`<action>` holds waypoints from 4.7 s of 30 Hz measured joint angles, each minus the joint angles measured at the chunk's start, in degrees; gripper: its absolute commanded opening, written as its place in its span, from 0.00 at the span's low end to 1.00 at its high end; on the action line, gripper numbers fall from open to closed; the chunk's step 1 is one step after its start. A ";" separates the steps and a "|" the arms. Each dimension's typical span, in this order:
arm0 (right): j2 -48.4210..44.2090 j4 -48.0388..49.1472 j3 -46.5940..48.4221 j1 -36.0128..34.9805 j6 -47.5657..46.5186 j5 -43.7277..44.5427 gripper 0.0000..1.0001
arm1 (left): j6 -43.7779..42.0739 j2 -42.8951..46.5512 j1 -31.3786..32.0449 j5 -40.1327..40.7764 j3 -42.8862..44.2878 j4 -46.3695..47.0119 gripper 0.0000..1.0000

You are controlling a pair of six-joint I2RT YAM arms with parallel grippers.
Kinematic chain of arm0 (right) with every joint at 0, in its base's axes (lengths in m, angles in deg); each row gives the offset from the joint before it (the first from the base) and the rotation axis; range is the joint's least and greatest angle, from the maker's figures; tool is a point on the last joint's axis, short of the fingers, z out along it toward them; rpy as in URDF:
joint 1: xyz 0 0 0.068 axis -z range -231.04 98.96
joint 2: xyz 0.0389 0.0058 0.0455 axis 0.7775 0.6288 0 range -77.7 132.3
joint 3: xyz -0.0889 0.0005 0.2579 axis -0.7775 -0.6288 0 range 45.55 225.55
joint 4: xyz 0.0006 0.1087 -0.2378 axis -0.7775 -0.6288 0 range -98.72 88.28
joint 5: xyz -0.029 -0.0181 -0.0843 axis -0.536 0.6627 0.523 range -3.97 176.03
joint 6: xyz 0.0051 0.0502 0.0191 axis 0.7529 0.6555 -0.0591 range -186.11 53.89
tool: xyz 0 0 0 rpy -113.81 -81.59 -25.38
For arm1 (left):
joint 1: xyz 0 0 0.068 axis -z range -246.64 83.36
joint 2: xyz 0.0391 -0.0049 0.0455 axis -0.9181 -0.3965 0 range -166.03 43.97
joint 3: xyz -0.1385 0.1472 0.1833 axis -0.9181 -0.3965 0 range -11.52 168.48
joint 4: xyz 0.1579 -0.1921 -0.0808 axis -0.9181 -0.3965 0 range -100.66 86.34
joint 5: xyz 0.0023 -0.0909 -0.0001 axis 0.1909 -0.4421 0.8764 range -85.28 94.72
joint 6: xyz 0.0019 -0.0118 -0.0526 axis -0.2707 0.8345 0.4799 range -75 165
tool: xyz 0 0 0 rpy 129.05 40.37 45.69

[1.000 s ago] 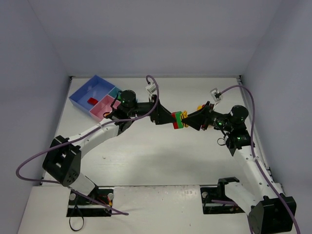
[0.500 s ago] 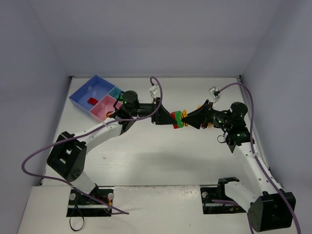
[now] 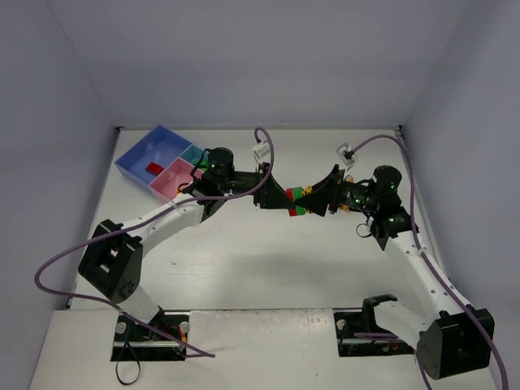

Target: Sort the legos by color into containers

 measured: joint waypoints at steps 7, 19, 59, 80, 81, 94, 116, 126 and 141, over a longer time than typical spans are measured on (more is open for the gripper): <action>0.52 -0.70 0.22 -1.18 -0.96 1.57 0.22 | -1.53 0.02 -0.02 -0.04 0.37 -1.86 0.00; 0.74 -1.88 0.22 -1.66 -1.75 1.90 0.00 | -4.48 0.31 -1.14 -0.85 0.94 -5.27 0.00; 13.35 -21.33 5.01 -8.28 -6.54 42.40 0.01 | -13.99 9.81 -13.42 3.96 -1.46 -21.29 0.00; 33.03 -21.57 10.69 -11.34 -9.97 49.13 0.58 | -27.71 11.08 -13.81 13.70 -0.11 -30.53 0.00; 32.35 -21.49 11.21 -11.34 -11.04 47.80 0.57 | -28.89 11.06 -14.08 13.14 0.59 -31.10 0.00; 18.18 -12.20 19.71 -11.37 -20.96 17.42 0.52 | -46.51 8.31 -18.62 0.76 16.37 -41.90 0.00; 22.14 -12.57 28.94 -19.32 -25.62 11.15 0.54 | -44.30 8.11 -18.25 -5.57 16.57 -41.13 0.00; 22.95 -12.61 30.14 -19.96 -26.93 14.45 0.43 | -43.01 8.57 -18.12 -6.71 14.67 -40.15 0.00; 24.85 -12.70 30.49 -20.68 -26.51 12.00 0.00 | -43.04 8.57 -18.14 -7.28 14.47 -39.76 0.00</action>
